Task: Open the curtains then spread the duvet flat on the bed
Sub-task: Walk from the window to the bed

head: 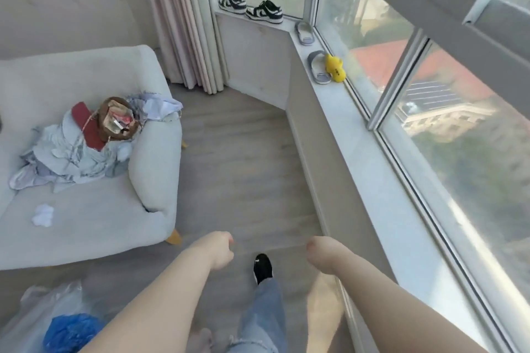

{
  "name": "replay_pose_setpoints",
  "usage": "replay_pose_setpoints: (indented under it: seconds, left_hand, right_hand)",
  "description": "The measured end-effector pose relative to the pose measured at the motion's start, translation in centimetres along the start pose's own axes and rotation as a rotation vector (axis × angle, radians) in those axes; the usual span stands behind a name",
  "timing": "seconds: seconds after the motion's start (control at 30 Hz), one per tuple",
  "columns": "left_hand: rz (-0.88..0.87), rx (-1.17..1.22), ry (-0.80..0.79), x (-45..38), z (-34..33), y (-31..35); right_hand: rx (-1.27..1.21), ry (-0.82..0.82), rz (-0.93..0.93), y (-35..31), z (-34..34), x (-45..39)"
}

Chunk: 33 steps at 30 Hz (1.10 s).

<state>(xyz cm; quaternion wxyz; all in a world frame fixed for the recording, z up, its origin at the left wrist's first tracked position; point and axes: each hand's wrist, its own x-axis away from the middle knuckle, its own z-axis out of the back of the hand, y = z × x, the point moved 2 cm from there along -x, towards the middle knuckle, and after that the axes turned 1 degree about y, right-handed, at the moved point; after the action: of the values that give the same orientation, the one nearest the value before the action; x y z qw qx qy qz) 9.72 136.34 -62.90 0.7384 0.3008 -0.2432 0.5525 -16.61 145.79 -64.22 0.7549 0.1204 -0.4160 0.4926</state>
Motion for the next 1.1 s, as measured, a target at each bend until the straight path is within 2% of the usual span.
replay_pose_setpoints:
  seconds: [0.2, 0.4, 0.5, 0.63, 0.77, 0.93, 1.1]
  left_hand:
    - [0.021, 0.09, 0.129, -12.7, 14.8, -2.6]
    - [0.035, 0.146, 0.224, -20.6, 28.3, -5.1]
    - [0.046, 0.167, 0.225, -23.8, 33.6, -6.7]
    - [0.065, 0.185, 0.286, -30.3, 42.7, -9.7]
    - [0.131, 0.219, 0.376, -38.3, 52.2, -13.1]
    - [0.227, 0.277, 0.385, -46.1, 63.3, -16.6]
    - [0.248, 0.275, 0.477, -52.5, 75.2, -19.7]
  right_hand:
    - [0.174, 0.088, 0.111, -10.1, 16.5, -10.9]
    - [0.23, 0.259, 0.176, -19.3, 30.2, -18.1]
    - [0.273, 0.224, 0.187, -23.1, 35.5, -21.8]
    - [0.25, 0.273, 0.226, -29.7, 44.2, -29.2]
    - [0.334, 0.259, 0.32, -38.1, 52.2, -39.6]
    - [0.442, 0.162, 0.411, -47.8, 60.2, -49.9]
    - [0.361, 0.185, 0.479, -58.0, 69.6, -57.2]
